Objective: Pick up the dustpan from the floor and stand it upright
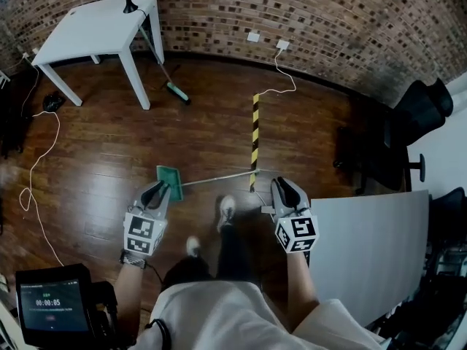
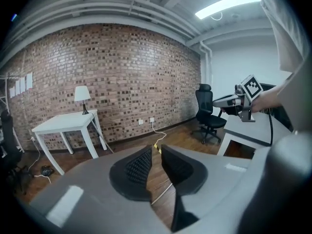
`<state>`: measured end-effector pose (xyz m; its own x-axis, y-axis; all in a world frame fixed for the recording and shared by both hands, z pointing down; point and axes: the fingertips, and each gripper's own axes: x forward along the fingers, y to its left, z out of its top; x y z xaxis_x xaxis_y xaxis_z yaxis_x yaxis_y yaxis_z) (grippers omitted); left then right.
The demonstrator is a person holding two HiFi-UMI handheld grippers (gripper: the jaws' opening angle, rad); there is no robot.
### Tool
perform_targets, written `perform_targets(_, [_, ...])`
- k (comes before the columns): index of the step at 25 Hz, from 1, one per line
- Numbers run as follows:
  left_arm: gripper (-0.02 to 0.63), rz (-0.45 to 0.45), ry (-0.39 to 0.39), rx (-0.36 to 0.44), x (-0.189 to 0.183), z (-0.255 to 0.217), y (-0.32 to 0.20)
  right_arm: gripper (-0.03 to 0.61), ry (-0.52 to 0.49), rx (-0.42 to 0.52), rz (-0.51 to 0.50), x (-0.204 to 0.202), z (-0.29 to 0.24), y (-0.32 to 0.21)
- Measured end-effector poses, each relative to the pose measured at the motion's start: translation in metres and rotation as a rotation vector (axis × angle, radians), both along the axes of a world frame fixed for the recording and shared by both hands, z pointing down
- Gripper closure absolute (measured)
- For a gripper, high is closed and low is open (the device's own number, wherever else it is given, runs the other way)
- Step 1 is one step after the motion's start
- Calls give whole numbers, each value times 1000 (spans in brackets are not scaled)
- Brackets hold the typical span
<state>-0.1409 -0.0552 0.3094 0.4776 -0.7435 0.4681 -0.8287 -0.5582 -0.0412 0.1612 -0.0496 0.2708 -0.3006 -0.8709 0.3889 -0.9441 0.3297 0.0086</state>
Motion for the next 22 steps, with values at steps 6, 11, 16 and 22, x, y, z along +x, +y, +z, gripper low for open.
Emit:
perform_targets(6, [522, 4, -117, -102, 8, 83, -31, 452, 2, -96, -3, 49, 104, -50])
perform_targets(11, [485, -44, -96, -160, 16, 190, -75, 402, -62, -196, -31, 62, 241, -104])
perform_targets(16, [485, -183, -159, -245, -12, 324, -108, 399, -158, -254, 26, 69, 385, -136])
perform_targets(22, [476, -103, -198, -306, 15, 500, -131, 387, -257, -392, 93, 62, 573, -143])
